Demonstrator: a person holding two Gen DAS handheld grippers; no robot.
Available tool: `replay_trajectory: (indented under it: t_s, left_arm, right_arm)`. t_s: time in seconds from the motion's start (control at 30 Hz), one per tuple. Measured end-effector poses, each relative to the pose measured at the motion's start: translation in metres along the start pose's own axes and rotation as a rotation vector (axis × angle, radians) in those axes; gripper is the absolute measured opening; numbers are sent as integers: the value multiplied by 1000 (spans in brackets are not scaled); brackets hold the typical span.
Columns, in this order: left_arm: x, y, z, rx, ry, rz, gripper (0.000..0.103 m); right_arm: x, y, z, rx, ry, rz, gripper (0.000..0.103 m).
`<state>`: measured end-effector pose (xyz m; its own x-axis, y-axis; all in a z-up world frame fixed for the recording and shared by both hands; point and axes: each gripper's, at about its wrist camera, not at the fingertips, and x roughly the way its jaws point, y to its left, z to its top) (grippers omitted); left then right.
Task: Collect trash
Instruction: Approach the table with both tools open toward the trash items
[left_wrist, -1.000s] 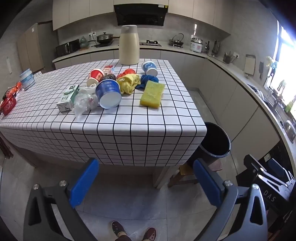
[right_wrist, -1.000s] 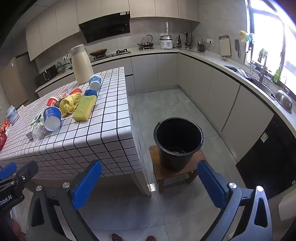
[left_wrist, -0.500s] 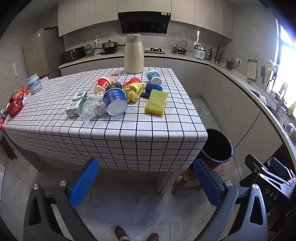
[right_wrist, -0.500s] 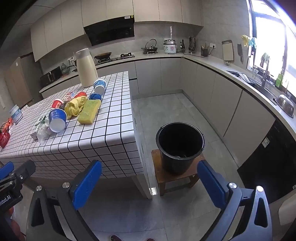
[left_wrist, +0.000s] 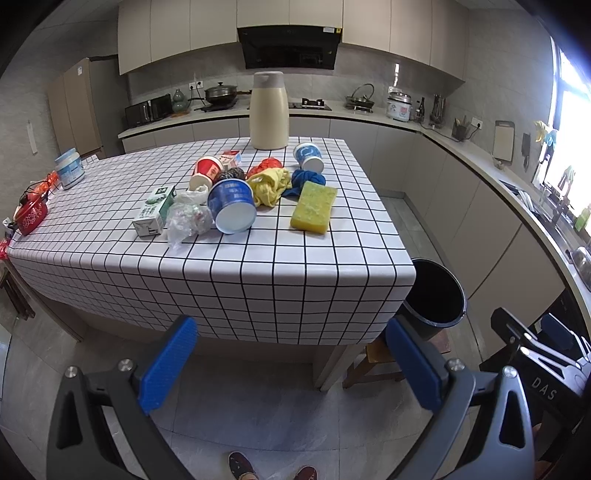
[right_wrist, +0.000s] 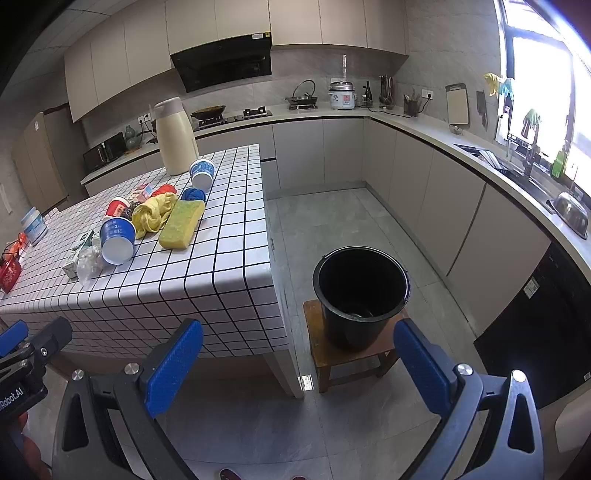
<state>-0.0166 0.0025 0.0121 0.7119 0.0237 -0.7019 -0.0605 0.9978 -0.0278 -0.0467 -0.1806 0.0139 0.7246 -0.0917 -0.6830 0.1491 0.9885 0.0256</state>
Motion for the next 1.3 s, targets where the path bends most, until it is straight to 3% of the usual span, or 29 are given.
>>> replay_trajectory:
  t_s: [1.3]
  left_arm:
    - [12, 19, 9, -31, 1, 48, 103]
  right_arm:
    - [12, 8, 10, -12, -5, 31, 103]
